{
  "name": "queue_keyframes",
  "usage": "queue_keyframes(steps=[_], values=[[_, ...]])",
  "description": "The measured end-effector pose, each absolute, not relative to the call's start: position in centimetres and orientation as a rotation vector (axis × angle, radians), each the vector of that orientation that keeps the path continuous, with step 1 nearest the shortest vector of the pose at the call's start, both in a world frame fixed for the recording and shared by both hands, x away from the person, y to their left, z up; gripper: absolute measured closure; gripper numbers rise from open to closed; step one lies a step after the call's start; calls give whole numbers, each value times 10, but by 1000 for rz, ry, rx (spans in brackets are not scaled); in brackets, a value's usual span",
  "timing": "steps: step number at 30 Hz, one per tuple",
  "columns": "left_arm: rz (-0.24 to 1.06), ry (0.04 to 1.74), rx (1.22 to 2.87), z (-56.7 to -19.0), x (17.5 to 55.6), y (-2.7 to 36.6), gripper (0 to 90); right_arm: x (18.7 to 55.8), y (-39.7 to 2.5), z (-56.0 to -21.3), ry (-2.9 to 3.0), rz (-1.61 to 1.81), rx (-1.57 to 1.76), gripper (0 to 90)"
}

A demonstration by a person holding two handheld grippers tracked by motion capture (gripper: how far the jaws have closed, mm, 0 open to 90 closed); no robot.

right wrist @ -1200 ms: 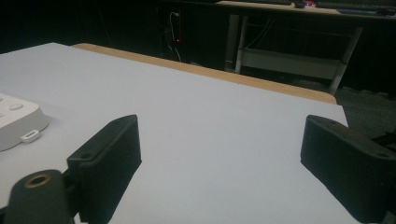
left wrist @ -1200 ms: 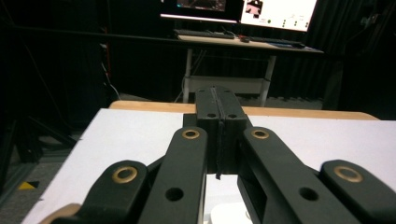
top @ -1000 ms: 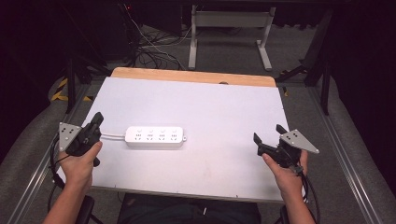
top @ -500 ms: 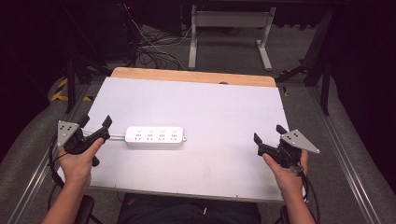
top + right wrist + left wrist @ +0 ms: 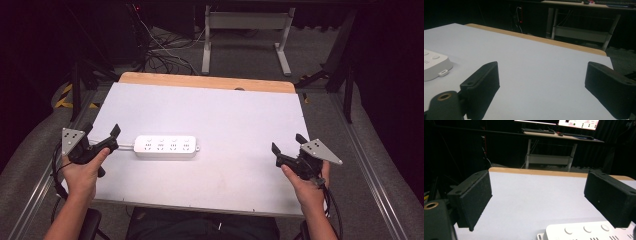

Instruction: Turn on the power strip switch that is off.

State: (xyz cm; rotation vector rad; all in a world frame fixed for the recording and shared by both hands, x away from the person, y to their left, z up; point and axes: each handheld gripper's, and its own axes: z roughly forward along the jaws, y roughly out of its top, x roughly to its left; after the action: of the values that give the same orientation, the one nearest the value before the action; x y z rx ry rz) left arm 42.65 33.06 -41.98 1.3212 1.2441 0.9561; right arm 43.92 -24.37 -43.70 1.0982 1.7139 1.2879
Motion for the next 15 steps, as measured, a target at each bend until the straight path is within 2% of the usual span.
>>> queue_keyframes(steps=[15], values=[[921, 1234, 1336, -421, 432, 328, 87, 433, -249, -436, 1696, 1280, 1111, 126]])
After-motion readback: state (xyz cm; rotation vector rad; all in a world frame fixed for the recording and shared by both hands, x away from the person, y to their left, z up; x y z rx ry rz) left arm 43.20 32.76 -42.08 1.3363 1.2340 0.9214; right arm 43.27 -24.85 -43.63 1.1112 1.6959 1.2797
